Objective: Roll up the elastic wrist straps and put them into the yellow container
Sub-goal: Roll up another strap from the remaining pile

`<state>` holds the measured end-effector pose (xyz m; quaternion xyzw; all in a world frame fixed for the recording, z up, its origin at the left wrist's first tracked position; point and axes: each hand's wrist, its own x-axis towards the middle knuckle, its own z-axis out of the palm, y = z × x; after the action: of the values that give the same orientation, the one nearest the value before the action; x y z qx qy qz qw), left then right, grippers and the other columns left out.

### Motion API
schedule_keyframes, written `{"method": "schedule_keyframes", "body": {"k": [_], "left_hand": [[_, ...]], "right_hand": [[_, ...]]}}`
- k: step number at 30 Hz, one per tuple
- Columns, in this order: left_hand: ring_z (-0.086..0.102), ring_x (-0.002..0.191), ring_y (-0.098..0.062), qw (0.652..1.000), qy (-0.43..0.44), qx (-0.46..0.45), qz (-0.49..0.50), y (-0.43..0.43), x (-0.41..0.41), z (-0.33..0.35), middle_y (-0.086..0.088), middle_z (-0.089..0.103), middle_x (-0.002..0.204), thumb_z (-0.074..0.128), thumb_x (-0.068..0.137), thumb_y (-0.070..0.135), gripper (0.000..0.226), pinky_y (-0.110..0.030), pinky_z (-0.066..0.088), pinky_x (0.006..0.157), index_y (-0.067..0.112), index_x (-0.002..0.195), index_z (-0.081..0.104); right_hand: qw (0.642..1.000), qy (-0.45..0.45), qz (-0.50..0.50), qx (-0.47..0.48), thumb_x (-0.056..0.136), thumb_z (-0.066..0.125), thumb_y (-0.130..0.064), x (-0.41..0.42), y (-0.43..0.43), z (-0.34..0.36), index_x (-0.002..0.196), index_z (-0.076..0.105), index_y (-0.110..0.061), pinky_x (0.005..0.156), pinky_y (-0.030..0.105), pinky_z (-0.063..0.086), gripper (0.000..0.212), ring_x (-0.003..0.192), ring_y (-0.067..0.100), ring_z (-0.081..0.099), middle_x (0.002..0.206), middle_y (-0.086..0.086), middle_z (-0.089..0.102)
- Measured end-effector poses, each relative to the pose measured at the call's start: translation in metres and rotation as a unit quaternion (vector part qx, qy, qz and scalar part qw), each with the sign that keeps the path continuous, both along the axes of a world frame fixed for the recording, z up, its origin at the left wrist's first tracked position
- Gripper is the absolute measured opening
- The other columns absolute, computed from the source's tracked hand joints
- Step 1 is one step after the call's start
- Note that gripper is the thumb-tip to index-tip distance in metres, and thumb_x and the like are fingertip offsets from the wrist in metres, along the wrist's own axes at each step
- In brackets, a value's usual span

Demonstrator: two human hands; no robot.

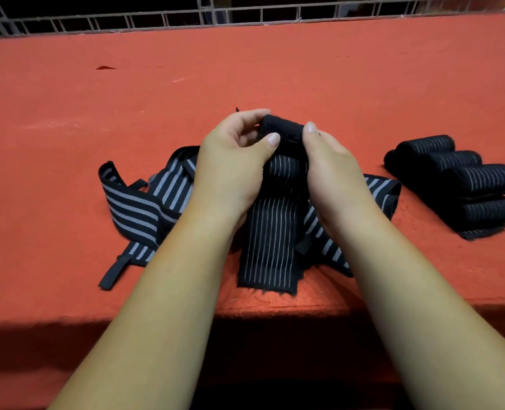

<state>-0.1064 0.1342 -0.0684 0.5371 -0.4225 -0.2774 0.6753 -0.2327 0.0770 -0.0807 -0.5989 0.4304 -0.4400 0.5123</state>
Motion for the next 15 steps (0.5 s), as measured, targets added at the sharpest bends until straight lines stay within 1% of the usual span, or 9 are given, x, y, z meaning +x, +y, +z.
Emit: {"method": "schedule_keyframes", "body": {"k": [1,2,3,4,6,8,11,13,15], "left_hand": [[0.079,0.105,-0.022,1.000,-0.013,-0.002,0.001,0.000,0.001,-0.001,-0.006,0.082,0.110,0.070,0.097,-0.006,0.035,-0.041,0.065,0.095,0.019,0.122,0.076],[0.079,0.107,-0.020,1.000,-0.024,-0.001,-0.001,0.000,0.001,-0.002,-0.004,0.082,0.111,0.069,0.096,-0.008,0.038,-0.037,0.064,0.094,0.020,0.122,0.076],[0.078,0.108,-0.018,0.999,-0.032,0.001,-0.006,0.000,0.002,-0.004,-0.003,0.081,0.112,0.068,0.096,-0.010,0.041,-0.035,0.062,0.095,0.021,0.121,0.076],[0.077,0.109,-0.018,0.999,-0.036,0.004,-0.014,0.000,0.003,-0.004,-0.002,0.081,0.114,0.066,0.095,-0.012,0.043,-0.036,0.062,0.097,0.023,0.119,0.076],[0.076,0.113,-0.020,0.999,-0.038,0.016,-0.033,0.001,0.006,-0.005,-0.001,0.081,0.117,0.064,0.093,-0.015,0.046,-0.043,0.061,0.102,0.024,0.116,0.076],[0.077,0.114,-0.022,0.998,-0.032,0.031,-0.048,0.001,0.008,-0.004,-0.001,0.081,0.118,0.063,0.092,-0.016,0.049,-0.049,0.062,0.103,0.024,0.116,0.077],[0.079,0.109,-0.024,0.997,0.002,0.054,-0.052,0.003,0.007,0.001,-0.006,0.081,0.116,0.063,0.091,-0.015,0.047,-0.049,0.063,0.101,0.016,0.122,0.077],[0.080,0.105,-0.027,0.996,0.007,0.068,-0.060,0.005,0.005,0.005,-0.009,0.083,0.111,0.062,0.093,-0.011,0.039,-0.048,0.063,0.100,0.012,0.121,0.078],[0.081,0.104,-0.024,0.994,-0.006,0.090,-0.062,0.006,0.004,0.007,-0.007,0.083,0.112,0.063,0.096,-0.001,0.035,-0.047,0.063,0.101,0.018,0.121,0.080]], "right_hand": [[1.000,0.000,0.003,0.009,0.097,0.044,-0.069,0.000,0.000,-0.001,0.126,0.074,-0.031,0.108,0.051,0.055,0.056,0.114,0.015,0.075,0.119,-0.010,0.080],[1.000,-0.002,0.006,0.016,0.098,0.043,-0.068,0.001,0.000,-0.002,0.118,0.077,-0.028,0.105,0.052,0.057,0.056,0.107,0.017,0.078,0.110,-0.008,0.082],[1.000,-0.007,0.008,0.022,0.099,0.043,-0.067,0.001,-0.001,-0.002,0.115,0.078,-0.027,0.103,0.052,0.058,0.056,0.103,0.018,0.079,0.106,-0.007,0.083],[1.000,-0.016,0.009,0.024,0.099,0.044,-0.068,0.002,-0.001,-0.003,0.115,0.078,-0.026,0.102,0.053,0.059,0.057,0.102,0.019,0.080,0.106,-0.005,0.083],[0.999,-0.027,0.004,0.021,0.093,0.046,-0.071,0.002,-0.004,-0.005,0.118,0.077,-0.027,0.102,0.054,0.059,0.059,0.105,0.021,0.079,0.109,-0.004,0.083],[0.999,-0.034,-0.005,0.018,0.087,0.050,-0.072,0.002,-0.005,-0.007,0.118,0.075,-0.028,0.100,0.057,0.059,0.059,0.106,0.023,0.079,0.111,-0.002,0.082],[0.999,-0.049,-0.014,0.012,0.093,0.054,-0.062,0.002,-0.007,-0.010,0.120,0.072,-0.028,0.099,0.057,0.060,0.047,0.106,0.024,0.079,0.113,0.000,0.082],[0.998,-0.053,-0.029,-0.011,0.095,0.054,-0.056,0.002,-0.008,-0.010,0.120,0.072,-0.029,0.100,0.056,0.060,0.040,0.108,0.021,0.078,0.114,-0.002,0.081],[0.996,-0.060,-0.045,-0.040,0.098,0.055,-0.049,0.002,-0.008,-0.010,0.121,0.071,-0.030,0.102,0.054,0.059,0.034,0.109,0.018,0.076,0.115,-0.004,0.079]]}}
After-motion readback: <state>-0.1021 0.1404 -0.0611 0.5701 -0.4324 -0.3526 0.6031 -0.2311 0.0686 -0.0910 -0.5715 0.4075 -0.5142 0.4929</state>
